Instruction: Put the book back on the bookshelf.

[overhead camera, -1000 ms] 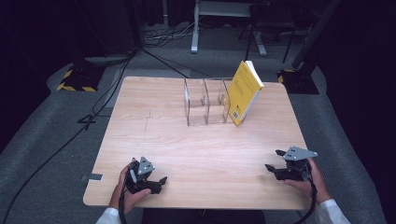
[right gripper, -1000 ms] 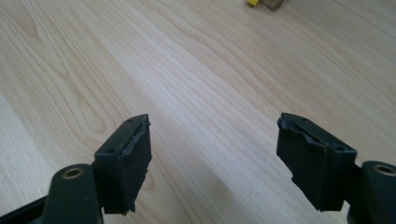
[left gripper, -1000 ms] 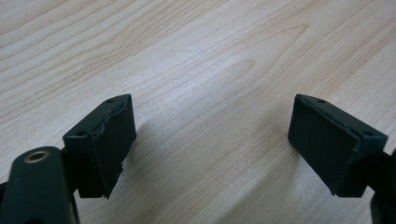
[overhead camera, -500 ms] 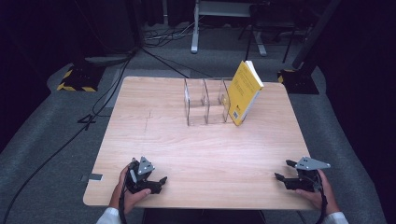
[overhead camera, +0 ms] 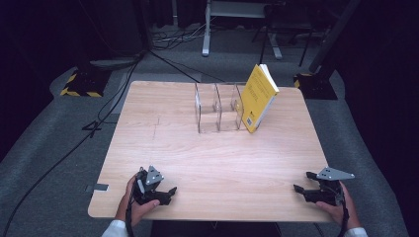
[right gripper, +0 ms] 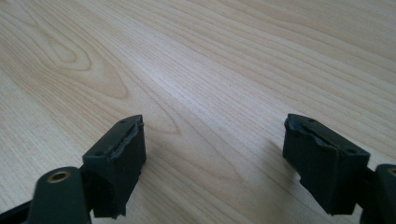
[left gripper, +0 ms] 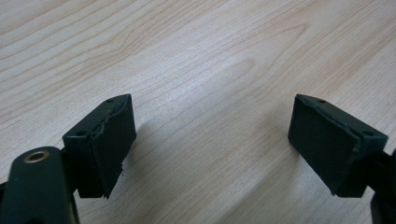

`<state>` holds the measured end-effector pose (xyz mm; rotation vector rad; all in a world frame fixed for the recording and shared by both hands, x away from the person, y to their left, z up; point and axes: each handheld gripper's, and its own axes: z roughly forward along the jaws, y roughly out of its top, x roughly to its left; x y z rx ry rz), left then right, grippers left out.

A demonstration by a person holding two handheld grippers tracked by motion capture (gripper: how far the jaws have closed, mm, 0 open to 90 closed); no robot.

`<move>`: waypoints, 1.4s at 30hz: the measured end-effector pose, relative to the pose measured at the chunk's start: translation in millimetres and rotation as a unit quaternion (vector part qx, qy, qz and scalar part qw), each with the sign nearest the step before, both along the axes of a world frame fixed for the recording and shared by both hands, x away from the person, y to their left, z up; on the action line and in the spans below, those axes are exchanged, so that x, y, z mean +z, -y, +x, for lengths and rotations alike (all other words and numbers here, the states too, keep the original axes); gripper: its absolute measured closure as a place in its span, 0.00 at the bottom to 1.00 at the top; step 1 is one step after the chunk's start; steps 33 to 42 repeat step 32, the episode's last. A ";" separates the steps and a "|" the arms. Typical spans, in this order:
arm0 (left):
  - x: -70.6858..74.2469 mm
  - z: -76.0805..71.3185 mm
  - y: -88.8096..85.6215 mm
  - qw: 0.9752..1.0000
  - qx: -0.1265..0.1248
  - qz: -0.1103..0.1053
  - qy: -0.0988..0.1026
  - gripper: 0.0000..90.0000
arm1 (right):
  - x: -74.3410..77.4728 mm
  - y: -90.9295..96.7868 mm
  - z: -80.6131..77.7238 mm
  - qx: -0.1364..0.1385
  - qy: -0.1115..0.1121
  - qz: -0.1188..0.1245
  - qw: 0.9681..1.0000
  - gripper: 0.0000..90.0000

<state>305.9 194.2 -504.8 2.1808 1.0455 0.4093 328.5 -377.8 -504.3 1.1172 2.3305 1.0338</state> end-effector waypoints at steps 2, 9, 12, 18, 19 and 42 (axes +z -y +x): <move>-0.1 0.0 0.1 1.000 0.000 -0.001 -0.001 0.17 | -0.1 -0.1 0.5 0.001 0.000 0.000 1.000 0.24; 0.0 1.2 -0.2 1.000 -0.005 0.000 -0.001 0.17 | -0.1 -0.1 0.5 0.001 0.000 0.000 1.000 0.24; 0.2 1.7 -0.2 1.000 -0.005 0.002 -0.001 0.17 | -0.1 0.0 0.8 0.001 0.000 0.000 1.000 0.24; -0.4 2.1 0.7 1.000 -0.003 -0.005 -0.003 0.16 | -0.1 -0.1 1.4 0.003 0.000 0.000 1.000 0.24; -0.2 2.6 0.4 1.000 -0.004 -0.001 -0.001 0.16 | -0.1 -0.2 1.6 0.003 0.000 0.000 1.000 0.24; 0.0 8.5 2.0 1.000 0.001 -0.001 -0.004 0.16 | -0.1 -0.1 2.8 0.006 -0.001 0.000 1.000 0.24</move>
